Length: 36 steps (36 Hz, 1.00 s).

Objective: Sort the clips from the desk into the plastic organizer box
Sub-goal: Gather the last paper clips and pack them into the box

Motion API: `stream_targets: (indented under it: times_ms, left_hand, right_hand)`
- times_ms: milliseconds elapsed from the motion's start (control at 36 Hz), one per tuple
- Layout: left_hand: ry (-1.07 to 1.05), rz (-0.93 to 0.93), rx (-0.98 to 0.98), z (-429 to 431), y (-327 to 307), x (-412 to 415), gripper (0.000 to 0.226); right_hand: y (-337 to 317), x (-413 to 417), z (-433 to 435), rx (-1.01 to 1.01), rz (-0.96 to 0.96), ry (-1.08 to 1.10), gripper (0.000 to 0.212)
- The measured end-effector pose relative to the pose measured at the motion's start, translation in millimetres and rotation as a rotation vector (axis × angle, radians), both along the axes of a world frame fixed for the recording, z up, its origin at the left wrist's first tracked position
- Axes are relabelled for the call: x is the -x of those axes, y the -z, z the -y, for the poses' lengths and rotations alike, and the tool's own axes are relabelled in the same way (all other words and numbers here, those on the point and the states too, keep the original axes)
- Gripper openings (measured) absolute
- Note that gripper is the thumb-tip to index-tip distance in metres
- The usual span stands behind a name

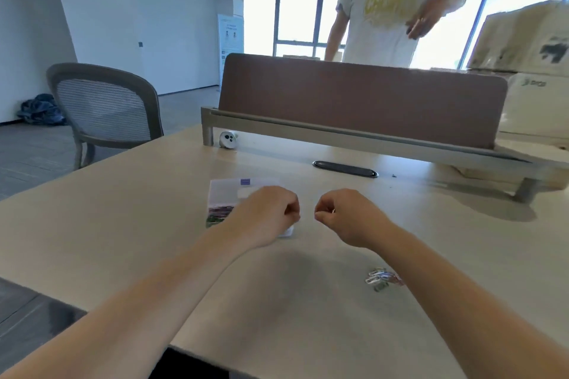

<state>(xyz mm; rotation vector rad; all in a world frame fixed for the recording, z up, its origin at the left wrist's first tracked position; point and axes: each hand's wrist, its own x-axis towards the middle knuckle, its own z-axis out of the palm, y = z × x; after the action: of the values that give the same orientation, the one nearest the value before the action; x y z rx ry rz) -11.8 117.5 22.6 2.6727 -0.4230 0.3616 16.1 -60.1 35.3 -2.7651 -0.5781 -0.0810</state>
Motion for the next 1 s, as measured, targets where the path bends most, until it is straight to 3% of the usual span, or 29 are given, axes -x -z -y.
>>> stream_targets:
  times_ms: [222, 389, 500, 750, 1000]
  left_hand:
    - [0.117, -0.073, -0.067, 82, 12, 18, 0.02]
    - [0.102, -0.251, -0.098, 128, 32, 18, 0.038]
    - [0.041, -0.304, -0.126, 146, 45, 13, 0.03]
    - [-0.004, -0.297, -0.055, 160, 54, -1, 0.025]
    - [0.004, -0.29, -0.078, 163, 50, -4, 0.011]
  right_hand:
    - [9, 42, 92, 0.094, -0.123, 0.12, 0.019]
    - [30, 53, 133, 0.147, -0.173, 0.233, 0.036]
    - [40, 59, 142, 0.139, -0.133, 0.273, 0.02]
    - [57, 51, 132, -0.007, -0.112, 0.296, 0.019]
    - [57, 38, 118, 0.016, -0.137, 0.217, 0.011]
